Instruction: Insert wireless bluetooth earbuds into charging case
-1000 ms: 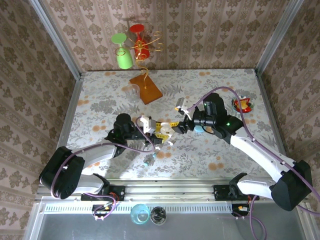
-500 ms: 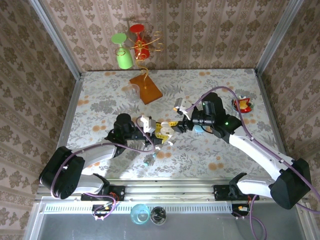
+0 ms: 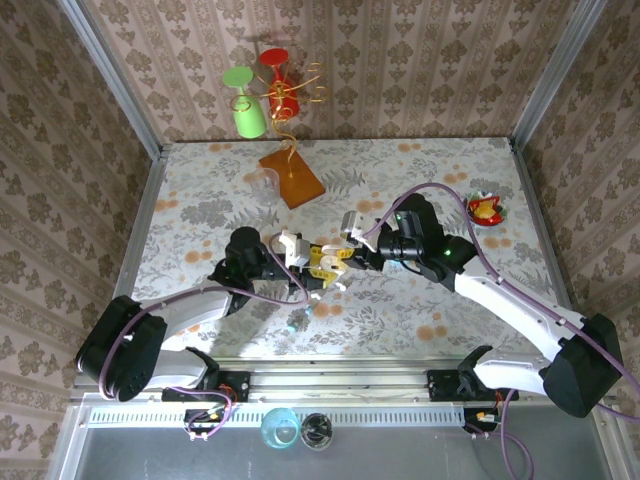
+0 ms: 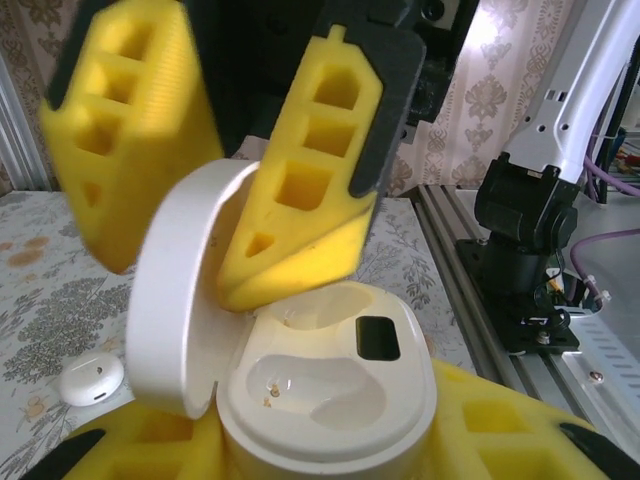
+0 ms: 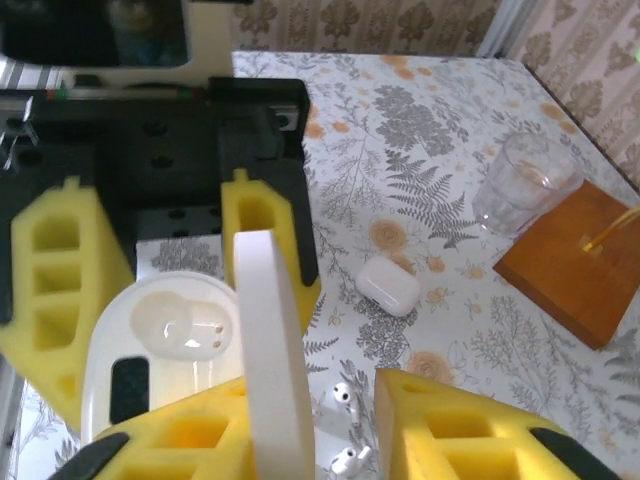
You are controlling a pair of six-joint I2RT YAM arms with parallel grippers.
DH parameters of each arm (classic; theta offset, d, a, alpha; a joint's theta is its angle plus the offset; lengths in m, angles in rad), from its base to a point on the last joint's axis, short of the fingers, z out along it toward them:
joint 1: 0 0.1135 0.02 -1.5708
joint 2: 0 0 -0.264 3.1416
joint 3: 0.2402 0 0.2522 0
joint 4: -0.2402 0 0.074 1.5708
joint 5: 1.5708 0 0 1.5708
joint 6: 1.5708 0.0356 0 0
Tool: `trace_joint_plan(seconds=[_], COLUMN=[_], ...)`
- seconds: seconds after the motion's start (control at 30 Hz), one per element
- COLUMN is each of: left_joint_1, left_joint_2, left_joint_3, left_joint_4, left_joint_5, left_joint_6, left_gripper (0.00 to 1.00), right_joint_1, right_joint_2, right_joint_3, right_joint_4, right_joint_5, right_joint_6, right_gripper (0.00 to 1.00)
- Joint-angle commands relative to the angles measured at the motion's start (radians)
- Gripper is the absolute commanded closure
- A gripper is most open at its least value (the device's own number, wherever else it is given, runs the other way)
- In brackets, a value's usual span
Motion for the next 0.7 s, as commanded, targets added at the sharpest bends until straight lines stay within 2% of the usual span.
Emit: trace_joint_plan(seconds=[0.0,0.1,0.13,0.27,0.33,0.5,0.67], left_joint_1=[0.001,0.001,0.003,0.004,0.006,0.01,0.015], left_joint_2=[-0.016,-0.007,-0.004,0.009,0.013,0.012,0.026], left_joint_3=[0.017,0.017,0.016,0.012,0.007,-0.006,-0.007], left_joint_4=[0.037,0.057,0.065,0.1,0.11,0.114,0.137], left_joint_5=[0.038,0.035,0.034,0.031,0.022,-0.012,-0.03], left_joint_6=[0.03,0.021,0.017,-0.007,-0.014,-0.022,-0.042], left_gripper=[0.71,0.71,0.7,0.69,0.62,0.36,0.3], right_joint_1=[-0.001,0.001,0.001,0.002,0.002,0.002,0.005], right_joint_2=[0.002,-0.003,-0.004,-0.008,-0.015,-0.038,-0.047], right_joint_3=[0.037,0.032,0.031,0.026,0.019,-0.007,-0.023], right_joint_4=[-0.086,-0.071,-0.065,-0.047,-0.02,0.051,0.089], right_joint_5=[-0.048,-0.069,-0.071,-0.065,-0.043,0.009,0.023], right_joint_6=[-0.019,-0.017,-0.016,-0.01,0.0,0.021,0.025], right_gripper=[0.81,0.98,1.0,1.0,1.0,1.0,1.0])
